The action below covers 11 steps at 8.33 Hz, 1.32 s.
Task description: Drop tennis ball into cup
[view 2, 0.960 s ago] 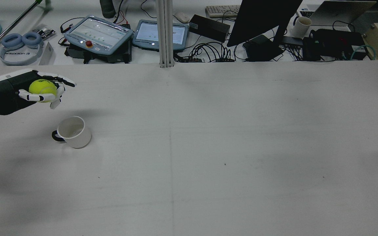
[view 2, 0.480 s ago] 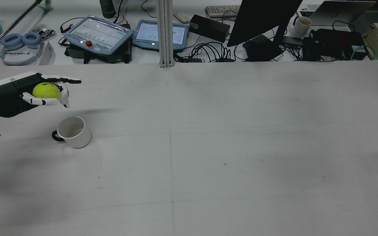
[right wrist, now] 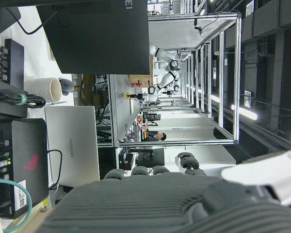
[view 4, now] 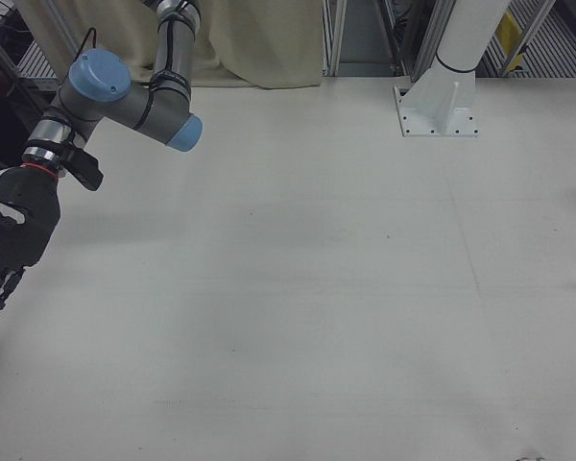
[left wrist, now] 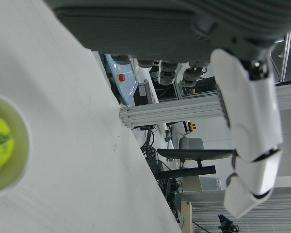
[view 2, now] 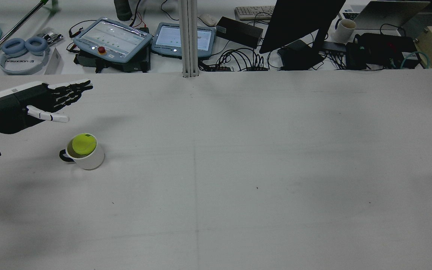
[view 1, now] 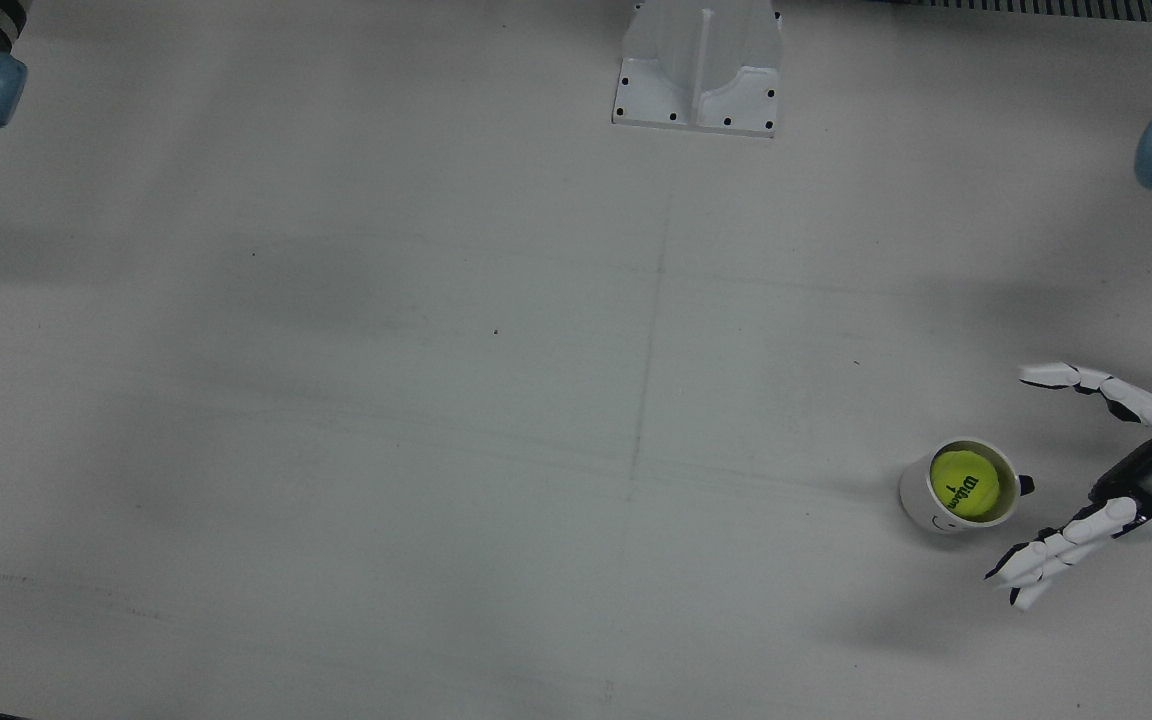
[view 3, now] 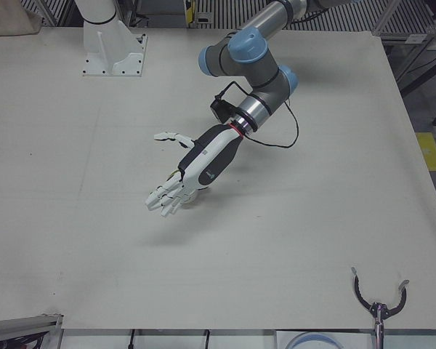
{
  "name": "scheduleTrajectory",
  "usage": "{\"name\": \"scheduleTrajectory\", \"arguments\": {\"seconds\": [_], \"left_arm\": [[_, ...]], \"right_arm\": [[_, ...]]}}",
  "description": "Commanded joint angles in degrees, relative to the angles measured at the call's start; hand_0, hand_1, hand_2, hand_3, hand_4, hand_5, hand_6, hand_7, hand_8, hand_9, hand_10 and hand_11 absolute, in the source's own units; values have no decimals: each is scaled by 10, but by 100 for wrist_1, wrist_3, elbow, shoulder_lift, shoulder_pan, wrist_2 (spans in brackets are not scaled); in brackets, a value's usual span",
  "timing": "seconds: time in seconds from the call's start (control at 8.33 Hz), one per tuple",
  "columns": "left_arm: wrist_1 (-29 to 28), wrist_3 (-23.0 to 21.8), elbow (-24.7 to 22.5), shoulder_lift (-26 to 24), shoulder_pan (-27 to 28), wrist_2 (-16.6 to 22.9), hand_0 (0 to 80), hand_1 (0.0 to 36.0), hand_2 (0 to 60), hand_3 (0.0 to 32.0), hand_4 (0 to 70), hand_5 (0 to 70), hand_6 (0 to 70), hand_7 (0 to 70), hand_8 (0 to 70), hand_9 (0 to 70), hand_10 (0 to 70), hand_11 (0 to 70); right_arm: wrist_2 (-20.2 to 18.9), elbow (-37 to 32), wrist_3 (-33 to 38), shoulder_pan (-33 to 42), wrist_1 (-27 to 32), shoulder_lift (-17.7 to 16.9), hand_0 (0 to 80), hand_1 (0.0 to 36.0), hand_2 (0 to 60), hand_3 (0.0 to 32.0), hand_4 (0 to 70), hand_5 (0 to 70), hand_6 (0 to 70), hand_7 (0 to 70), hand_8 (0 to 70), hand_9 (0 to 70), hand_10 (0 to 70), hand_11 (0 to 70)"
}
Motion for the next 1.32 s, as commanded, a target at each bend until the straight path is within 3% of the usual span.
{"name": "scheduleTrajectory", "arguments": {"seconds": [0.0, 0.12, 0.24, 0.36, 0.48, 0.6, 0.84, 1.2], "left_arm": [[-10, -52, -93, -16, -31, 17, 479, 205, 205, 0, 157, 2, 4, 237, 0, 33, 0, 0], [86, -105, -198, -59, -301, 18, 482, 216, 223, 0, 147, 8, 10, 255, 0, 37, 0, 0], [513, -62, -208, -469, -851, 18, 488, 229, 228, 0, 122, 12, 11, 259, 0, 37, 0, 0], [804, -35, 9, -925, -1231, 18, 493, 231, 224, 0, 68, 28, 28, 203, 0, 26, 0, 0], [807, -44, 569, -1365, -1583, 18, 497, 251, 236, 0, 4, 21, 8, 192, 0, 24, 0, 0], [686, -70, 1035, -1483, -1961, 18, 498, 248, 217, 0, 0, 28, 16, 181, 0, 22, 0, 0], [264, -114, 1881, -1475, -2507, 26, 515, 274, 251, 0, 0, 35, 17, 191, 0, 24, 0, 0], [552, -175, 1937, -1396, -2649, 35, 533, 296, 241, 0, 0, 35, 8, 168, 0, 19, 0, 0]], "right_arm": [[0, 0, 0, 0, 0, 0, 0, 0, 0, 0, 0, 0, 0, 0, 0, 0, 0, 0], [0, 0, 0, 0, 0, 0, 0, 0, 0, 0, 0, 0, 0, 0, 0, 0, 0, 0], [0, 0, 0, 0, 0, 0, 0, 0, 0, 0, 0, 0, 0, 0, 0, 0, 0, 0], [0, 9, 0, 0, 0, 0, 0, 0, 0, 0, 0, 0, 0, 0, 0, 0, 0, 0], [0, 9, 0, 0, 0, 0, 0, 0, 0, 0, 0, 0, 0, 0, 0, 0, 0, 0], [0, 18, 0, 0, -9, 0, 0, 0, 0, 0, 0, 0, 0, 0, 0, 0, 0, 0], [0, 9, 0, 0, 0, 0, 0, 0, 0, 0, 0, 0, 0, 0, 0, 0, 0, 0], [0, 18, 0, 0, 0, 0, 0, 0, 0, 0, 0, 0, 0, 0, 0, 0, 0, 0]]}}
